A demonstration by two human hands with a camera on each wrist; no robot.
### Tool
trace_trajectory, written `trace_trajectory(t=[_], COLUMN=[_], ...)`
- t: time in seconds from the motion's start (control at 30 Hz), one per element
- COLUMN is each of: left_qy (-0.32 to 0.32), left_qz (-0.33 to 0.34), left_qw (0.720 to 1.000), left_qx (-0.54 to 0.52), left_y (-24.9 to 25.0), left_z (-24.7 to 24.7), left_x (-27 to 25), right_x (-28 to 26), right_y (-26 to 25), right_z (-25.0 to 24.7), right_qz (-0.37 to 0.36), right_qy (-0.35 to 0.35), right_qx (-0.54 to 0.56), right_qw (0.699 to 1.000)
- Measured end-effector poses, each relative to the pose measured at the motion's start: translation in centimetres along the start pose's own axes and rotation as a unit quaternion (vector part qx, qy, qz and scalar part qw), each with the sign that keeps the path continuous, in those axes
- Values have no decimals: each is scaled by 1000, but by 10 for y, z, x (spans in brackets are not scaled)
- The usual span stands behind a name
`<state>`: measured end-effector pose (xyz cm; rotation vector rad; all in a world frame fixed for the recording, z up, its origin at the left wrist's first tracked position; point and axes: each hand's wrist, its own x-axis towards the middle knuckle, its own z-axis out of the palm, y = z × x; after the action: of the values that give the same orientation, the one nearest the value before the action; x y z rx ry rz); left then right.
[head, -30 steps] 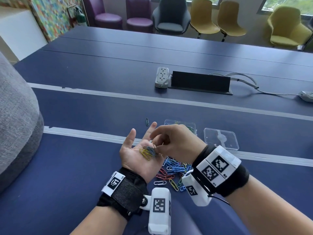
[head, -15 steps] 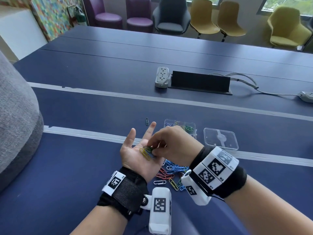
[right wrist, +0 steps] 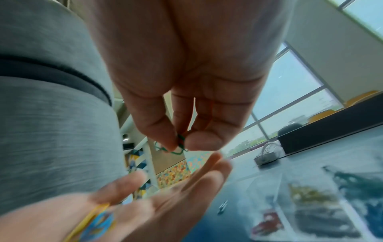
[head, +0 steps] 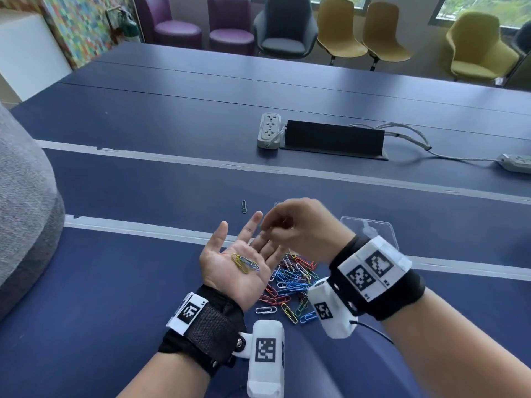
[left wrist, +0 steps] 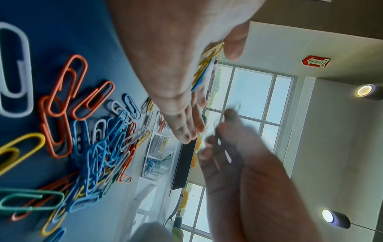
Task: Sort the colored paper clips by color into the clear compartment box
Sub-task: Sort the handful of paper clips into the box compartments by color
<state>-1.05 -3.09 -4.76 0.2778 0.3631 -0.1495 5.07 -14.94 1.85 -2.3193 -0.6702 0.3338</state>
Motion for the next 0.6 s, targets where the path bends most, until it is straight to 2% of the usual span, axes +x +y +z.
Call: trace_trajectory(t=[0.13, 0.23, 0.43, 0.6], left_qy=[-8, -15, -35, -45], left_qz=[-7, -9, -12, -8], left_qw=[1000, 1000, 999, 999], left_qx=[-19, -24, -29, -29], left_y=[2, 1, 0, 5], left_z=[-1, -3, -5, -8], left_x=[1, 2, 4, 4], right_x=[18, 25, 32, 33], right_y=[37, 62, 67, 69], right_z=[-32, -43, -30, -28], right_qz=[113, 173, 147, 137], right_qy=[55, 56, 27, 10], right_qx=[-42, -115, -226, -248], right_qw=[991, 976, 963, 959])
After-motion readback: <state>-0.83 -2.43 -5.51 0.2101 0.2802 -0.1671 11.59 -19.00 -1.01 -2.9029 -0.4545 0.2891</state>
